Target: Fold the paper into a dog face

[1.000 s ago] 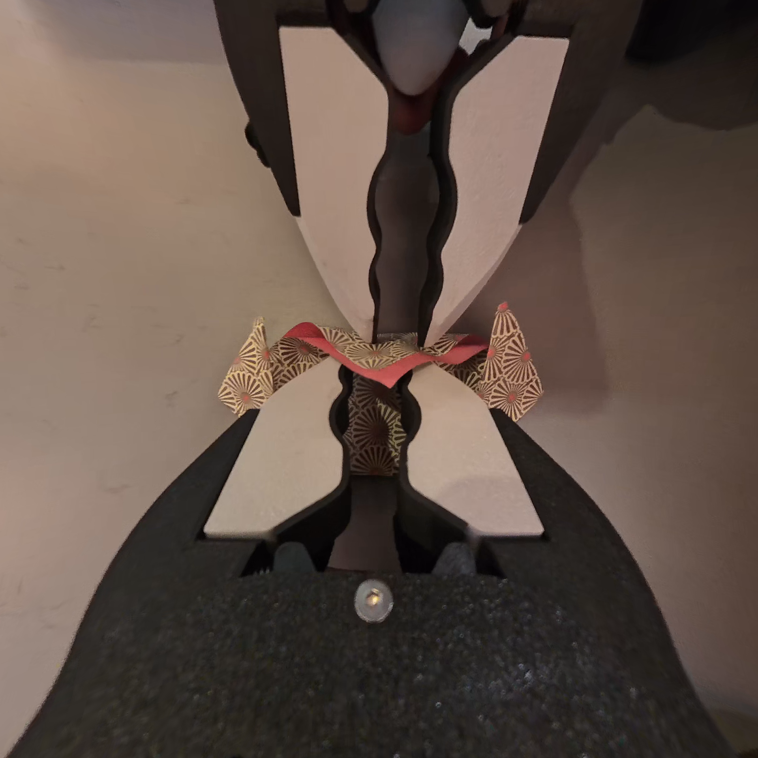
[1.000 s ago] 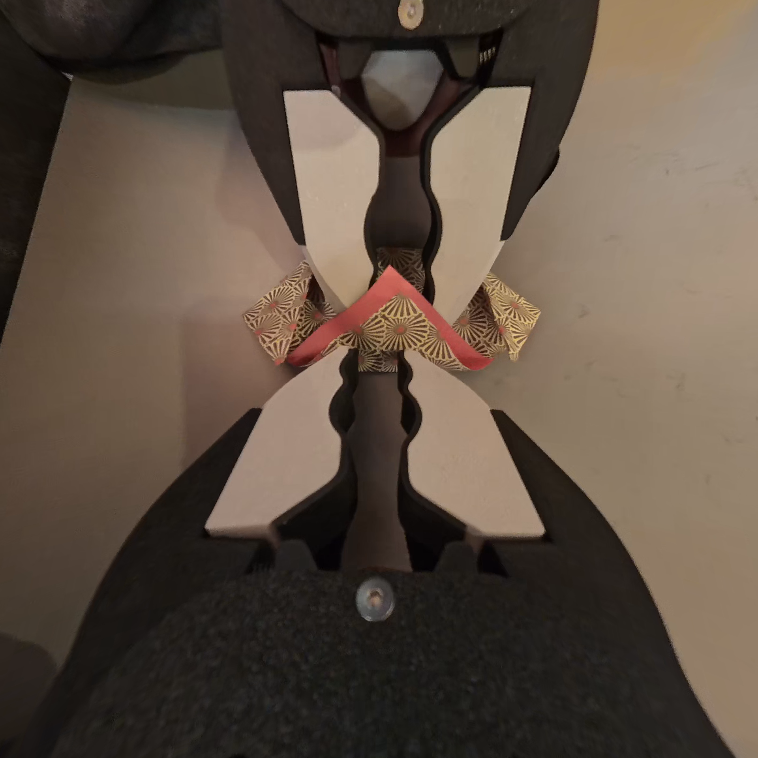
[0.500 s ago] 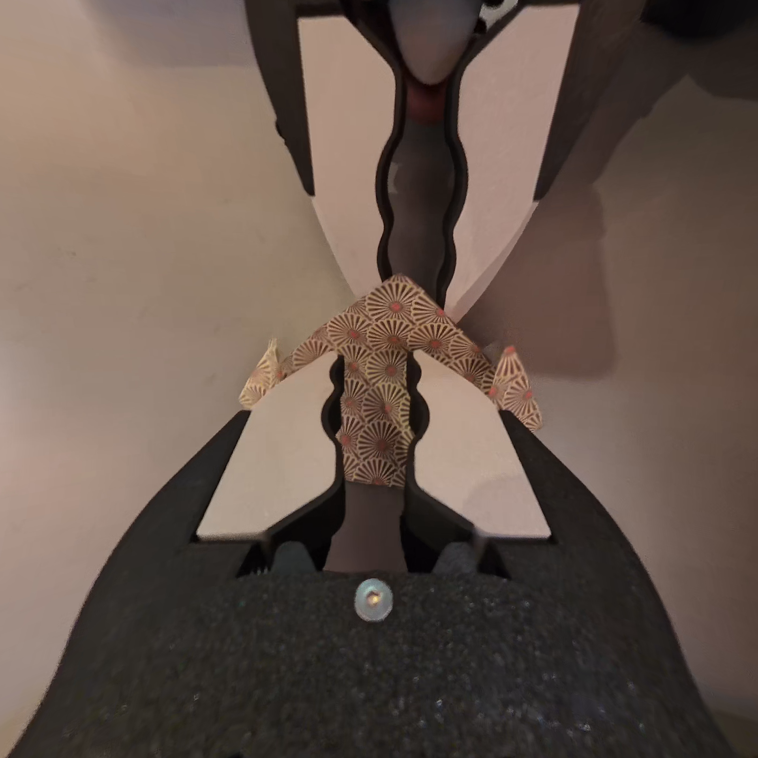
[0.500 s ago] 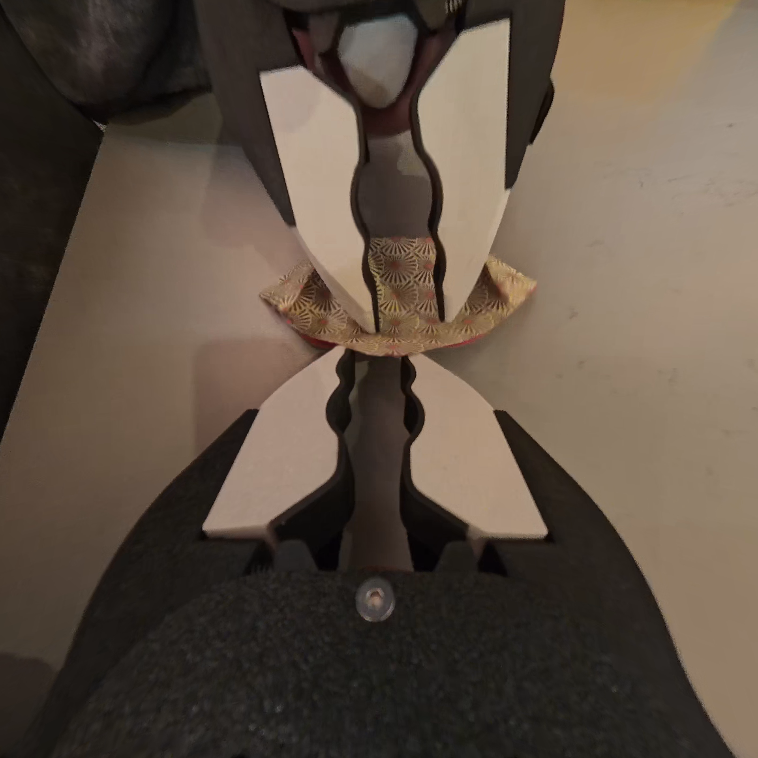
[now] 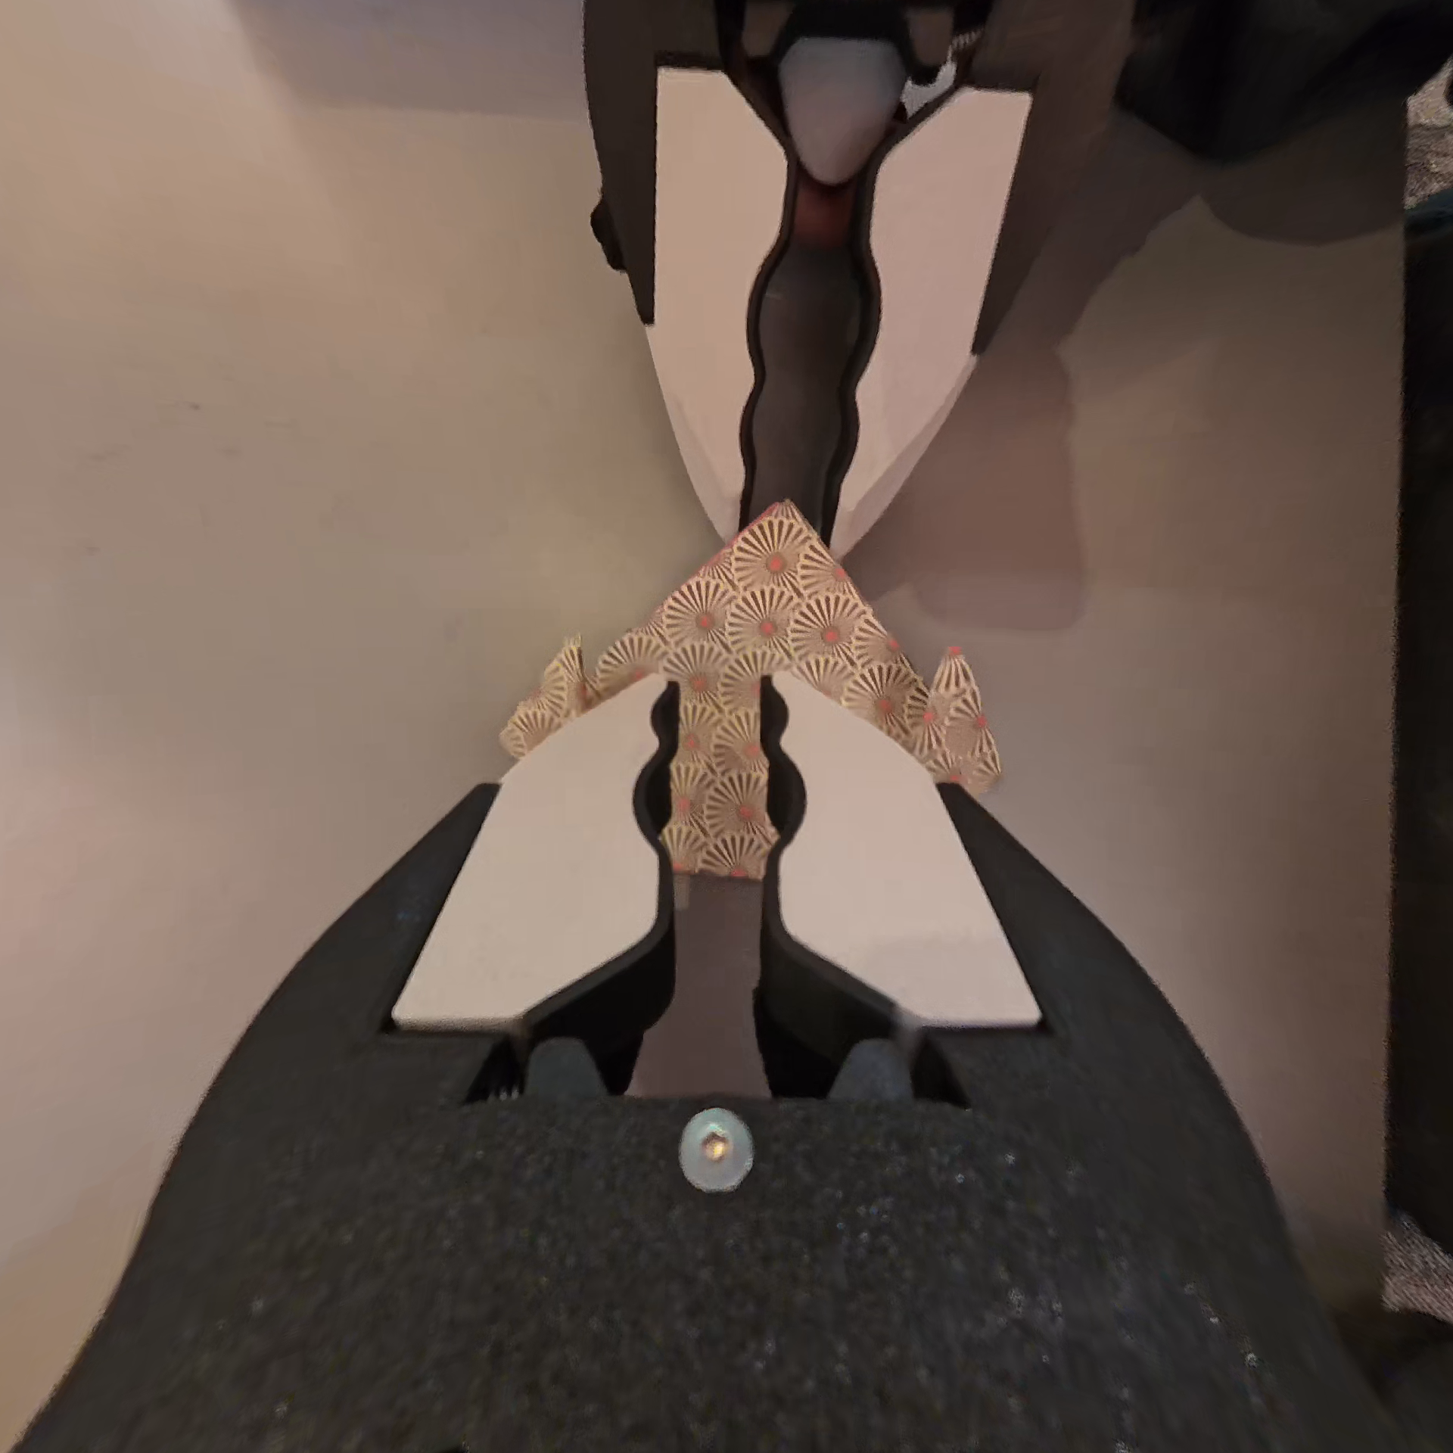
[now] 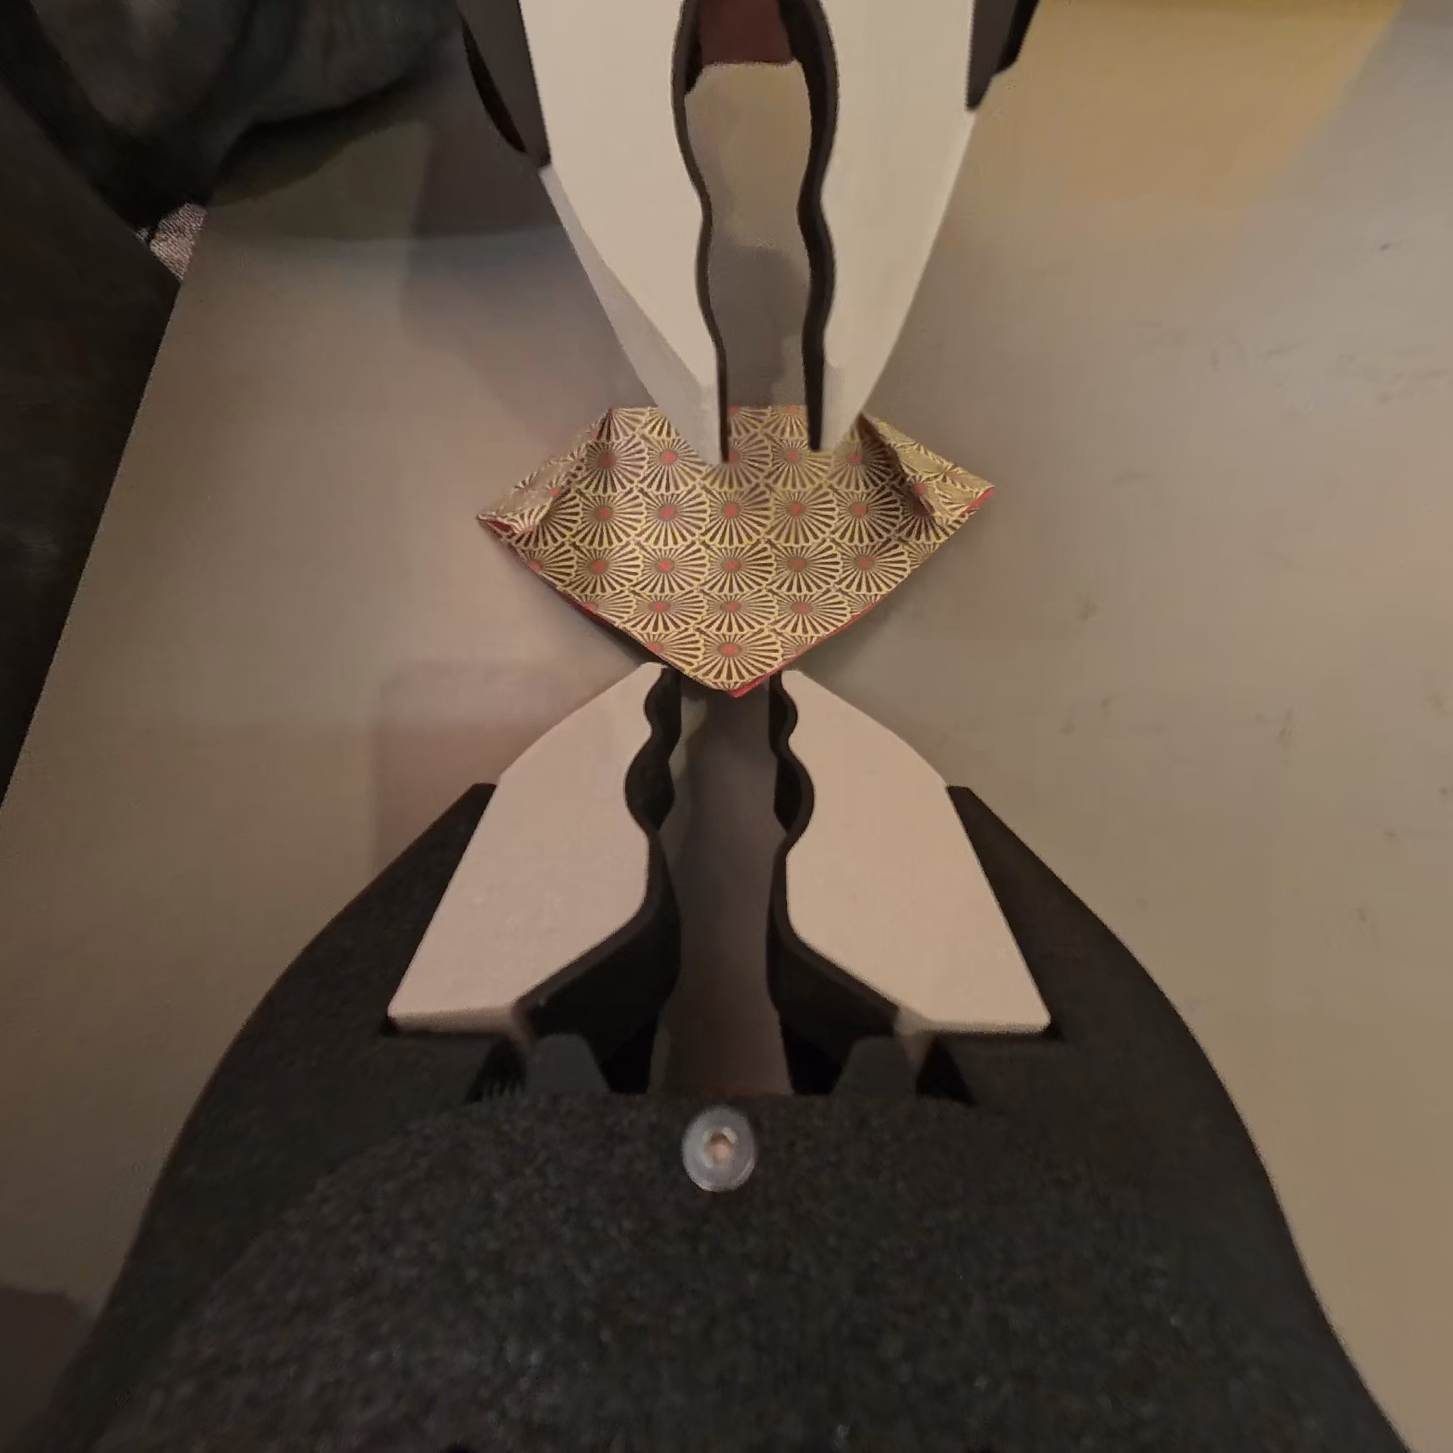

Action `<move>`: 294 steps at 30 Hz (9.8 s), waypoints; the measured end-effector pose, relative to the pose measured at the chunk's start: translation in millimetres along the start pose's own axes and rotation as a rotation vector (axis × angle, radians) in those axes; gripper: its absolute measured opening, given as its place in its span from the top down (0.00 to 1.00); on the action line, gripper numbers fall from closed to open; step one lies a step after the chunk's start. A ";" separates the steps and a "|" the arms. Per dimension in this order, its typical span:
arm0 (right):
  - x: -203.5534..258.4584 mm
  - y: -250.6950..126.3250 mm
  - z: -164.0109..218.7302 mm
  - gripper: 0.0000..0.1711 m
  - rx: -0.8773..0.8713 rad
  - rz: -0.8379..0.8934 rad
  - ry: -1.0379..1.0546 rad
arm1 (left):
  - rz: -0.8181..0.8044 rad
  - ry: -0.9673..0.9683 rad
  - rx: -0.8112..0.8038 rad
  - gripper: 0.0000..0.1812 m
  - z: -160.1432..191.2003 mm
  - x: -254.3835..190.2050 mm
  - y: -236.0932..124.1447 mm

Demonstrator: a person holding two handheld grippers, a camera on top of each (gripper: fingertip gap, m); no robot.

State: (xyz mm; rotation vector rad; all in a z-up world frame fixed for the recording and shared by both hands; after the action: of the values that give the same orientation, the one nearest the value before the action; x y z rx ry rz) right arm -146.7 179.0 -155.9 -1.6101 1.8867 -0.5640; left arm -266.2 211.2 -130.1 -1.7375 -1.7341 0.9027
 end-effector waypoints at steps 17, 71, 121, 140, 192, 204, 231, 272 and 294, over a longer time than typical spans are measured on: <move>1.8 4.6 2.3 0.88 0.042 -0.021 -0.008 | 0.034 0.046 0.096 0.90 24.0 2.9 19.8; -0.4 1.5 -18.5 0.88 -0.053 -0.021 0.002 | 0.002 0.028 -0.001 0.90 3.2 -12.1 42.6; -5.3 4.5 -3.2 1.00 -0.073 -0.116 0.680 | -0.152 -0.175 0.012 0.93 37.6 -8.4 11.8; -27.5 13.5 -6.0 0.79 0.268 0.033 0.225 | -0.206 -0.204 -0.018 0.91 30.5 -18.2 19.9; -37.3 -7.1 -9.3 1.00 0.191 -0.043 0.551 | -0.307 -0.352 -0.083 0.88 3.1 -18.5 45.6; -26.6 13.9 -16.9 1.00 0.205 -0.141 0.562 | -0.326 -0.387 -0.106 0.82 5.2 -14.8 44.6; -21.3 28.9 -18.5 1.00 0.329 -0.158 0.504 | -0.276 -0.360 -0.104 0.81 21.9 -23.6 31.3; -19.9 16.6 -31.0 0.95 0.173 -0.199 0.493 | -0.351 -0.316 -0.059 1.00 6.5 16.7 38.4; -42.4 33.8 -14.2 1.00 0.262 0.004 0.081 | -0.360 -0.317 -0.063 1.00 6.6 16.7 39.0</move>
State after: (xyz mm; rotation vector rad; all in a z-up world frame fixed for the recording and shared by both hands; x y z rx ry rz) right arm -177.0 225.9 -160.9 -1.4317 1.7873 -0.8478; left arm -246.6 225.4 -165.6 -1.3052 -2.2103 1.0049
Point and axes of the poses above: each gripper's, where its closed fingertips meet, y out along the fingers, z out of its underside, x = y × z across the jaws, the point moved 6 cm from there along -y, back along the fingers, and after that the axes turned 12 degrees about -y, right-handed, at the moved point
